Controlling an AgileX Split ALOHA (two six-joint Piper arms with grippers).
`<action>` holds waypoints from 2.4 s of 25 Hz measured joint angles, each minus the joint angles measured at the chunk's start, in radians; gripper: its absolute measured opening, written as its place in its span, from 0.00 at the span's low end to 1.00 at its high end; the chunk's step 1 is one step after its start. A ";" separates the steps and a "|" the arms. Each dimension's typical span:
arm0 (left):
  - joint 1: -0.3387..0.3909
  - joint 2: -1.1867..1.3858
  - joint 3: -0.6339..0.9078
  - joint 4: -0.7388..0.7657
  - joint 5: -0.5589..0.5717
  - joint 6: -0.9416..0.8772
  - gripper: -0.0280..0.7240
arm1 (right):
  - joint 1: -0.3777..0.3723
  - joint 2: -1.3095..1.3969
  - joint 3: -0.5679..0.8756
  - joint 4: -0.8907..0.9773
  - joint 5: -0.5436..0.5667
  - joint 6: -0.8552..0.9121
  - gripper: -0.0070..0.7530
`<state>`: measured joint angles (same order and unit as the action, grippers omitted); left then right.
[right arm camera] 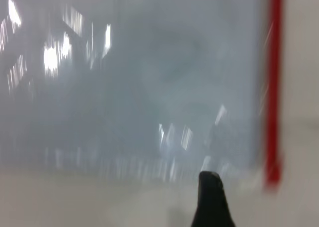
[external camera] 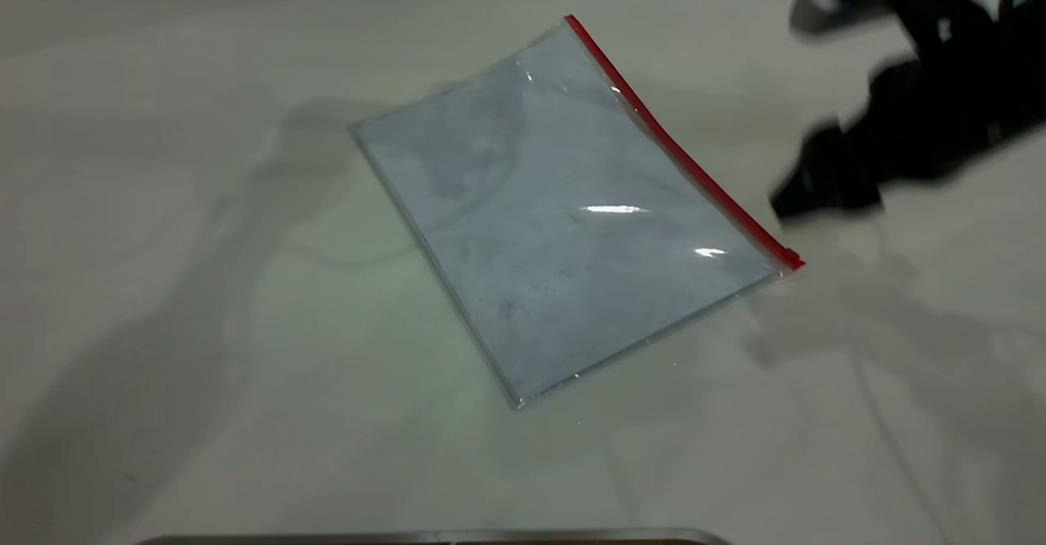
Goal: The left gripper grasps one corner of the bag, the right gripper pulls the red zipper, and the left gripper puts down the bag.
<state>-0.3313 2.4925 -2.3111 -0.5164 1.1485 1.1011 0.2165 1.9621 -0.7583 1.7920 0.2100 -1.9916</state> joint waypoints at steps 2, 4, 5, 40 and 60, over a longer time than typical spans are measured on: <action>0.000 -0.001 -0.060 0.090 0.016 -0.170 0.80 | 0.000 -0.068 -0.040 0.000 0.000 0.022 0.77; 0.000 -0.011 -0.123 0.189 0.018 -0.335 0.80 | 0.000 -0.151 -0.072 0.000 0.000 0.050 0.77; 0.000 -0.020 -0.148 0.229 0.018 -0.406 0.80 | 0.000 -0.202 -0.083 0.000 0.000 0.065 0.77; 0.000 -1.240 0.889 0.480 0.019 -1.114 0.79 | 0.000 -1.615 -0.095 -1.406 0.883 1.653 0.75; 0.000 -1.880 1.656 0.488 0.019 -1.101 0.79 | 0.000 -1.820 0.231 -1.552 0.986 1.676 0.75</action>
<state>-0.3313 0.6121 -0.6555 -0.0280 1.1676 0.0000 0.2165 0.1426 -0.5275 0.2404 1.1956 -0.3155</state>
